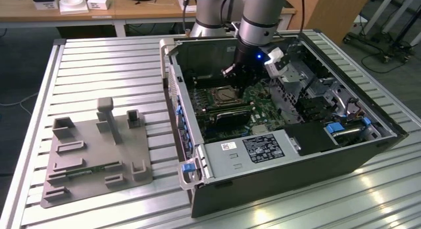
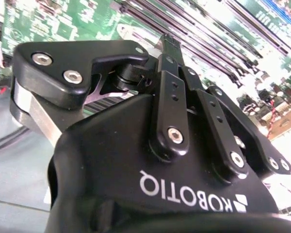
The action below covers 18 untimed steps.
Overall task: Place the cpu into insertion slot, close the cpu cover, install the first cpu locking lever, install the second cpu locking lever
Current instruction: 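Install the second cpu locking lever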
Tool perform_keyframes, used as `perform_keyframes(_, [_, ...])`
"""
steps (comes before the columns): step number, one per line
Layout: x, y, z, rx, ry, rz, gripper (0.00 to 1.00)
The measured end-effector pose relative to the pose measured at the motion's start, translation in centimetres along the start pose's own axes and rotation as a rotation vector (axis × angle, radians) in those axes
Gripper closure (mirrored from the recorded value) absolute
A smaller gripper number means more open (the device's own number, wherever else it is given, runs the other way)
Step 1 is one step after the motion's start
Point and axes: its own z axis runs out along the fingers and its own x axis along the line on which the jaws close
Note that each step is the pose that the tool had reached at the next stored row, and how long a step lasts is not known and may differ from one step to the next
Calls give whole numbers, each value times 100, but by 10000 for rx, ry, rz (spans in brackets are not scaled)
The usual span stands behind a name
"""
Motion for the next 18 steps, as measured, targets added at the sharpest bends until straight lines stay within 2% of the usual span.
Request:
perform_keyframes(13, [289,22,30,-2,36,-204,90])
perform_keyframes(18, [342,30,47,-10,205,-227,90])
